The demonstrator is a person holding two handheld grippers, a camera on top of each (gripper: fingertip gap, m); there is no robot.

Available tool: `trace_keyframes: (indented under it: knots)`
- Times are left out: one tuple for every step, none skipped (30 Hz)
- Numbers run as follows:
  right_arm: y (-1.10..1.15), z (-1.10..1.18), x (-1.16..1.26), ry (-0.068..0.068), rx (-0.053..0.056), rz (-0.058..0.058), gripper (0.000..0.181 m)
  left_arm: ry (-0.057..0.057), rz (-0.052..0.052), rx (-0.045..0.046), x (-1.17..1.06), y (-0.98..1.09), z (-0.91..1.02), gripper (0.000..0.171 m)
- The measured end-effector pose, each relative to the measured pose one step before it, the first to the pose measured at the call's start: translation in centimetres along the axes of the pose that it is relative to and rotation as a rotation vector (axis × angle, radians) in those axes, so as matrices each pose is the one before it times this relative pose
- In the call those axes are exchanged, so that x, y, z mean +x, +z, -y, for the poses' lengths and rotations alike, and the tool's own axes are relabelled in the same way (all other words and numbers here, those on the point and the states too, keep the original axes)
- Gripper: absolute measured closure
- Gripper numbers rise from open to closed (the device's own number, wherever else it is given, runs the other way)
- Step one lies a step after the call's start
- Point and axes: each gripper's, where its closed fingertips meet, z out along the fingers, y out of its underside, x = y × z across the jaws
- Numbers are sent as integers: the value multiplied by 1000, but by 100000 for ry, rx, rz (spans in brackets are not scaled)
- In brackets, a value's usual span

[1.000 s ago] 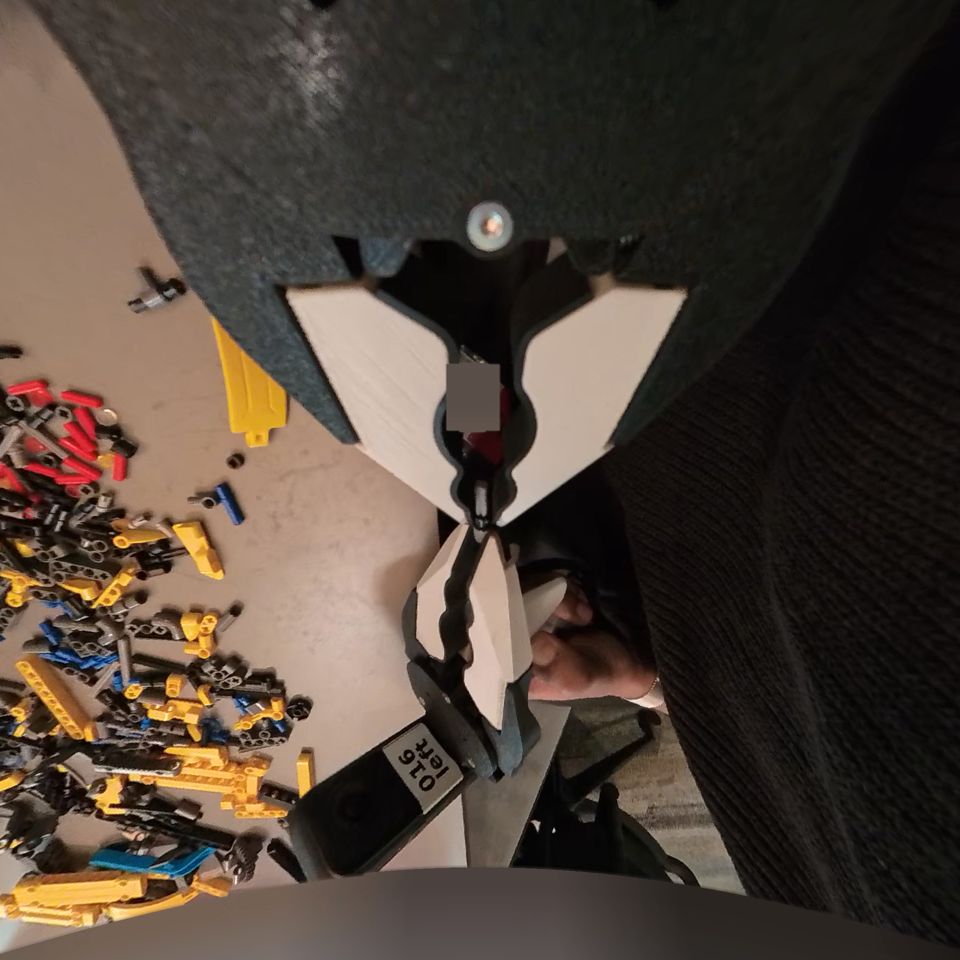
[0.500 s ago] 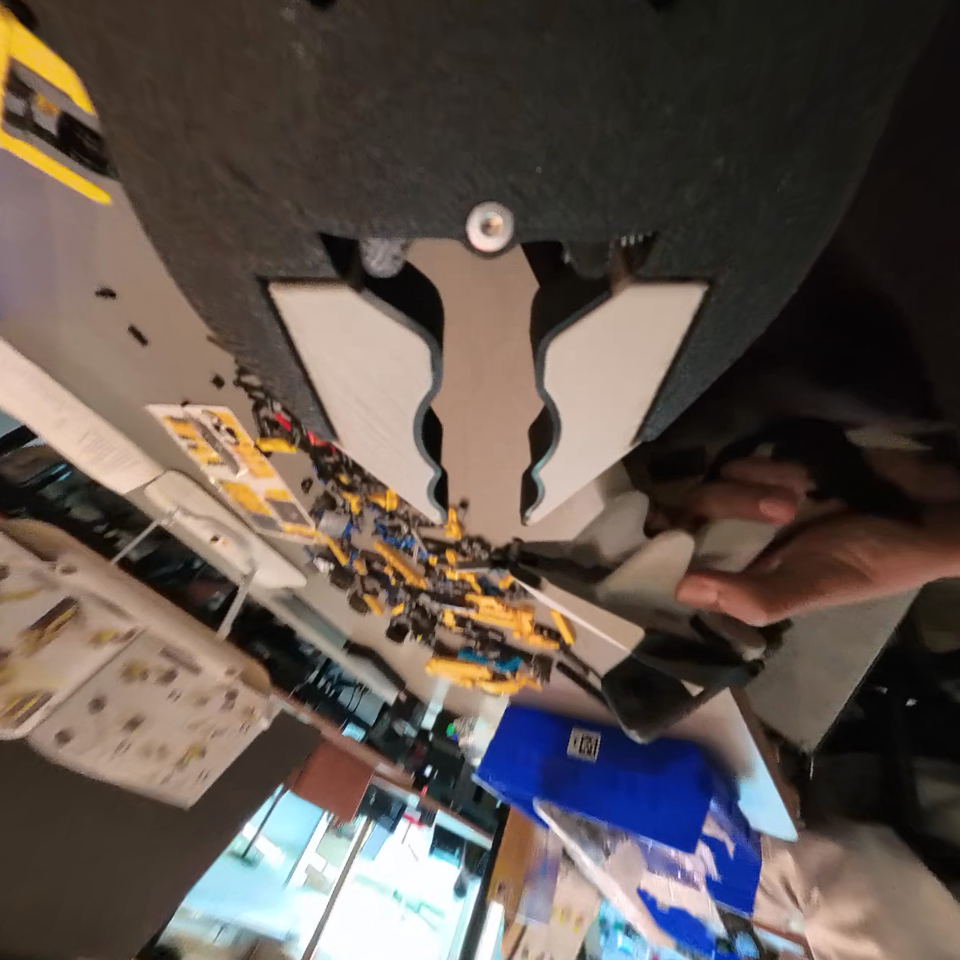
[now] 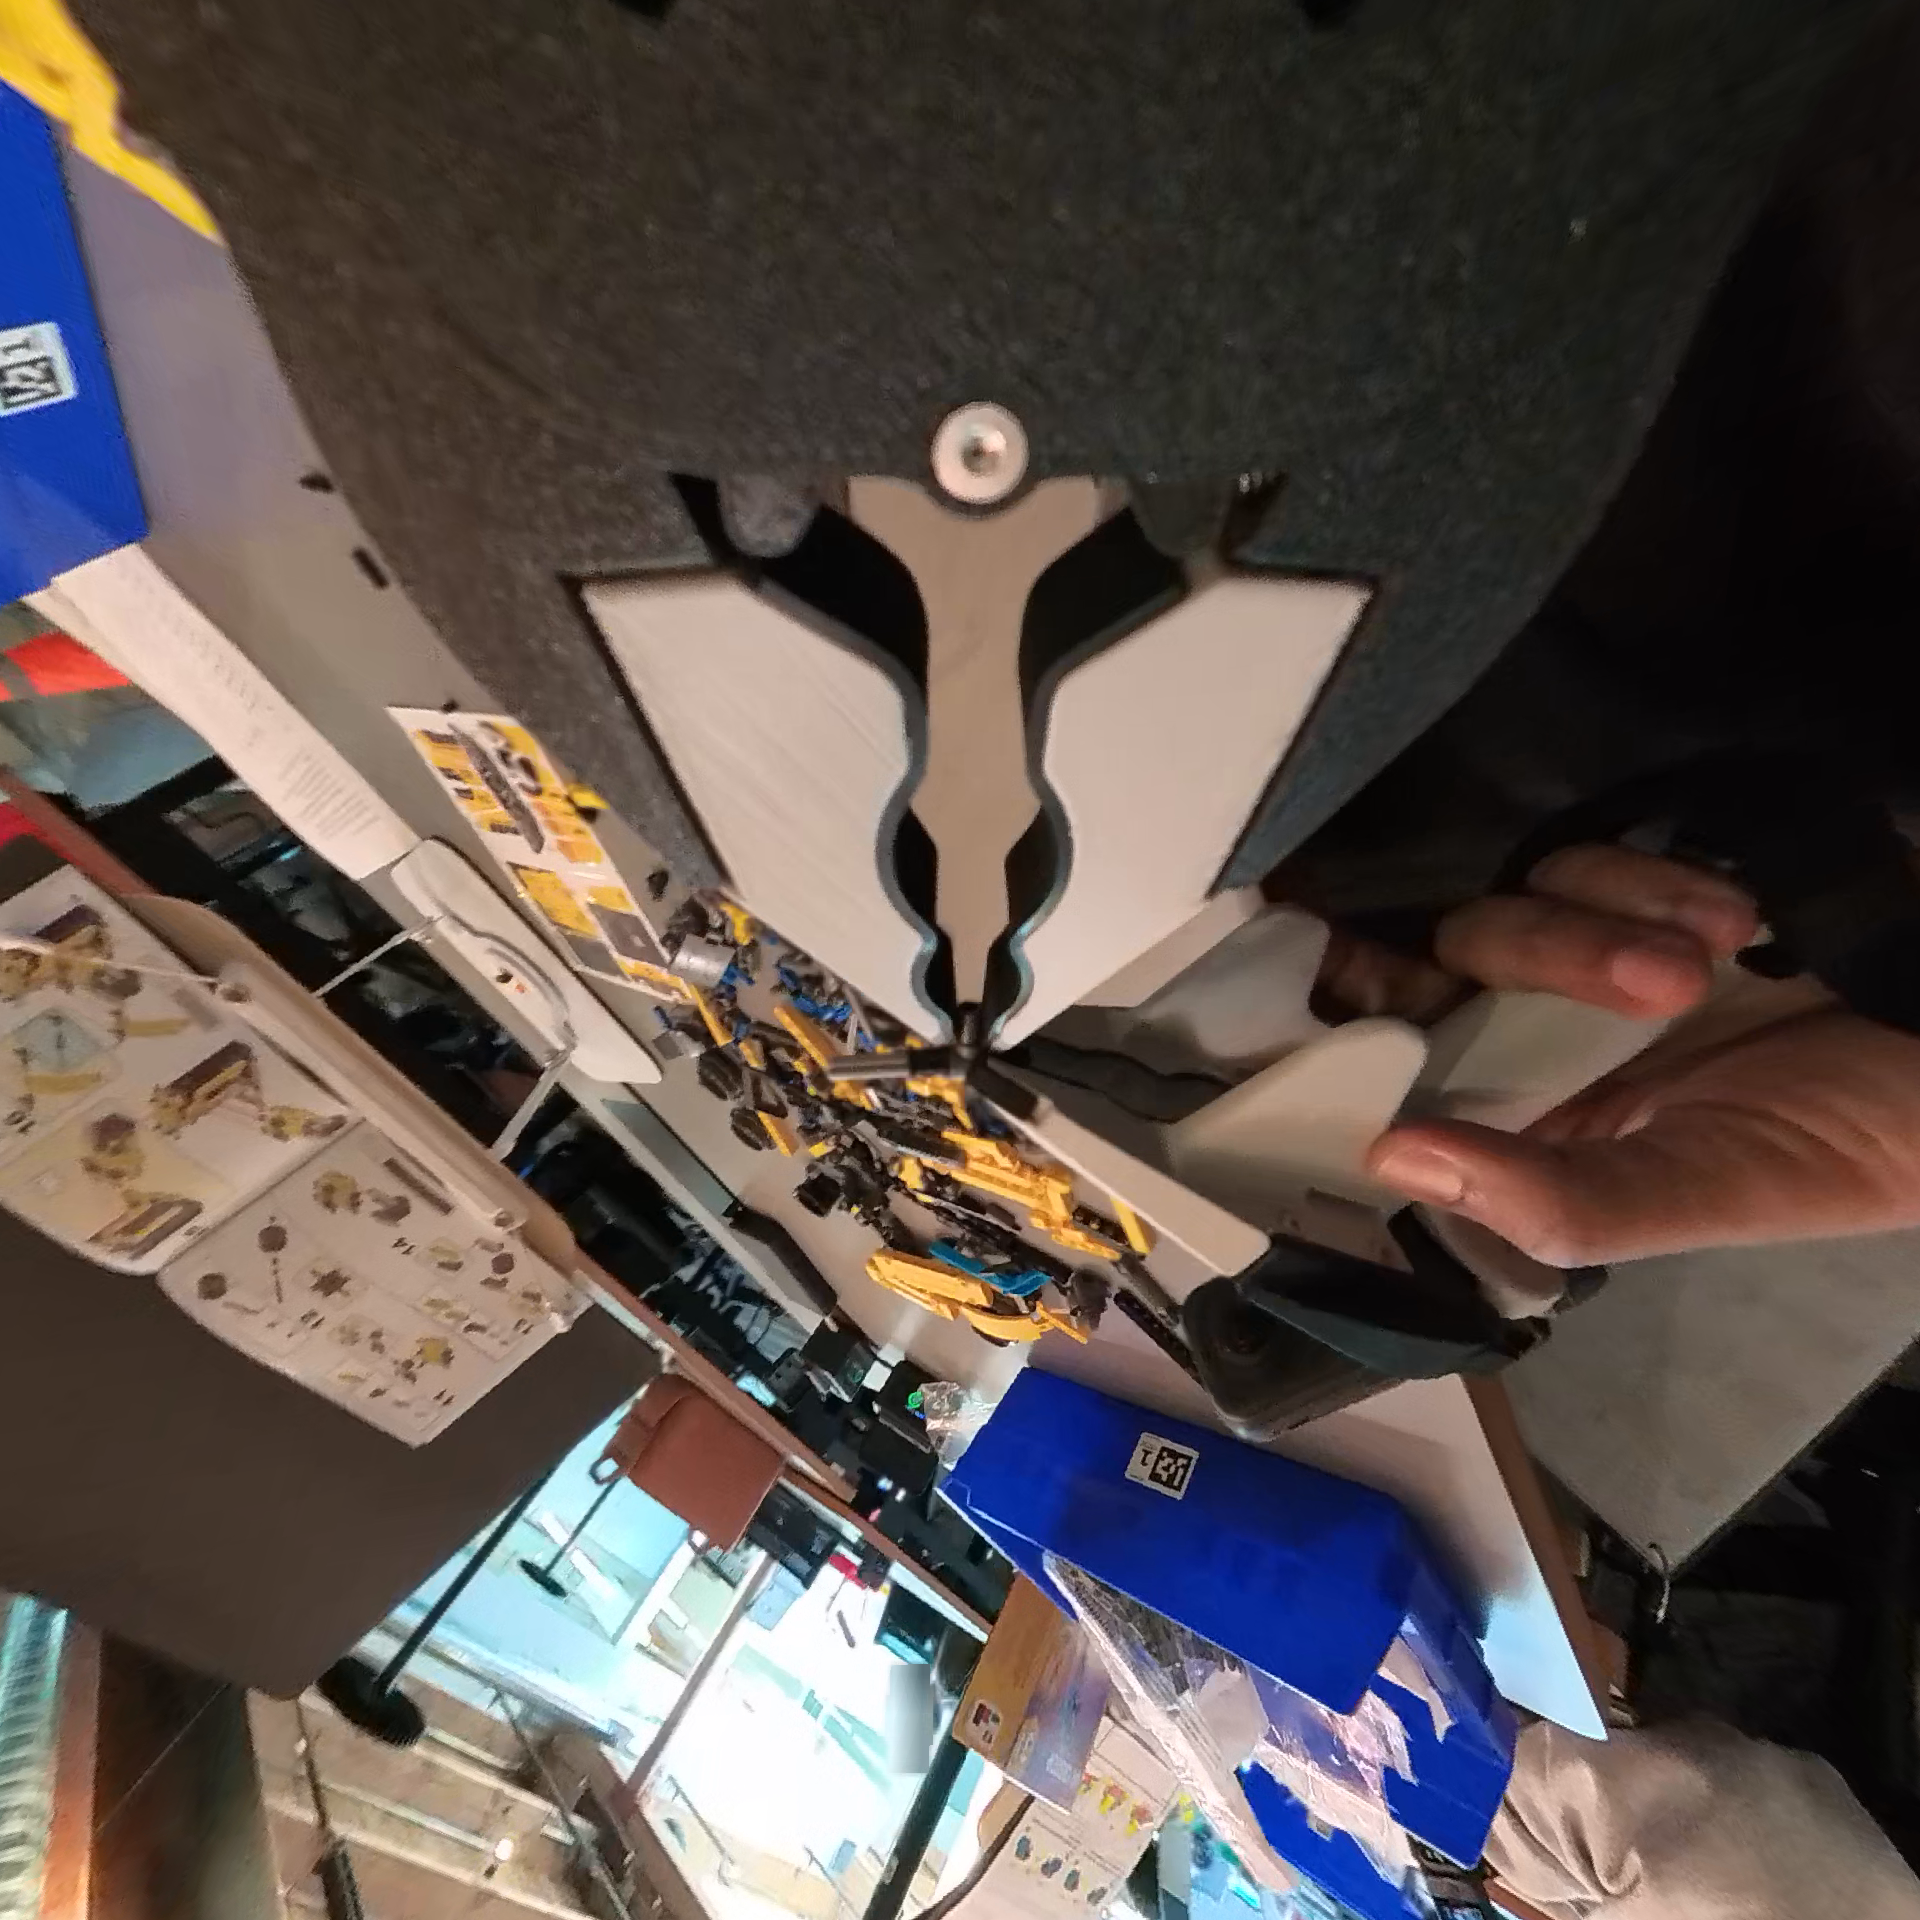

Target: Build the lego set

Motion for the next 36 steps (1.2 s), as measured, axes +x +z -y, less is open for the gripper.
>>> trace_keyframes:
  knots:
    - [-151,-242,92,2630,-531,1282,179,785,8,-1621,-74,54,-200,162]
    - [-240,-247,205,3492,-123,1408,179,745,-437,-852,19,29,-76,158]
    - [-328,-323,345,3763,-43,1653,179,889,252,64,-4,-31,89,155]
    - [-410,-367,435,3550,55,2015,179,1592,1477,129,-79,-36,108,152]
    - [-507,-422,598,3374,50,1654,179,3298,2065,-620,-56,15,32,151]
    - [-576,-498,821,3336,-417,680,179,4606,2727,-1895,-56,103,-113,151]
    - [-612,-521,863,3199,-738,794,179,5690,3294,-3054,-91,192,-255,150]
    - [-639,-464,866,3038,-385,847,179,6665,3797,-3727,-117,253,-338,150]
    - [-652,-335,979,2689,240,-261,179,7068,4039,-3952,-148,293,-374,150]
    - [-586,-317,974,2203,198,-566,179,6680,4243,-3826,-161,334,-347,150]
    - [-493,-349,888,1677,-312,-382,179,5966,3744,-3455,-109,382,-288,150]
    - [-412,-405,857,1015,-696,-726,179,5297,2934,-3346,-22,443,-265,149]
    - [-294,-466,786,406,-1042,-893,179,4733,2461,-3815,-7,499,-321,148]
    - [-199,-541,651,-6,-1324,-677,179,4367,2643,-4078,-95,549,-330,148]
    - [-116,-546,510,-431,-1351,-365,179,3961,3715,-4135,-343,612,-288,147]
    - [-29,-598,361,-708,-1572,66,179,3637,4194,-5094,-535,629,-413,146]
    - [51,-641,274,-732,-2017,144,179,2724,4199,-5739,-611,637,-440,144]
    - [52,-564,219,-572,-2351,102,179,2288,3254,-5056,-543,596,-281,141]
    - [5,-310,133,-1218,-1563,291,179,2332,2816,-3084,-542,532,-55,140]
    - [-38,-133,167,-1971,-421,-254,179,2288,2827,-1643,-610,438,89,140]
    - [-29,-168,242,-1325,-452,-492,179,1694,2161,-945,-599,360,158,139]
    - [41,-258,115,257,-1065,883,179,1109,896,-708,-456,290,181,139]
    - [74,-189,-65,1633,-991,2382,179,-183,-184,-910,-311,239,174,139]
    - [37,-38,-45,1809,-129,2192,179,-1055,-916,-532,-230,208,223,139]
    - [-5,75,-4,1105,639,1565,179,-1075,-1666,-150,-78,158,248,138]
    - [-35,89,-11,800,837,1521,179,-1324,-1593,-132,-69,124,212,138]
    - [-24,96,17,971,794,1481,179,-1469,-1220,-92,-88,87,205,138]
    - [-21,86,54,995,809,1504,179,-1324,-689,69,-127,40,201,138]
    - [-27,80,23,1033,735,1759,179,-969,123,419,-197,-29,233,138]
    - [-60,65,-21,993,697,1857,179,-577,651,621,-200,-96,292,138]
    - [-85,62,24,287,706,1236,179,136,1089,906,-184,-129,372,138]
    - [-70,14,110,-961,381,288,179,1012,1467,1359,-123,-137,486,138]
    - [-6,-87,158,-1918,-294,-210,179,1966,1608,1660,-82,-78,537,138]
    - [59,-152,102,-2109,-812,-77,179,2983,1935,1411,-141,-1,457,138]
    - [96,-124,23,-1684,-783,220,179,4003,2780,813,-339,107,262,138]
    - [85,-65,-32,-1174,-437,407,179,4439,3996,102,-605,175,29,138]
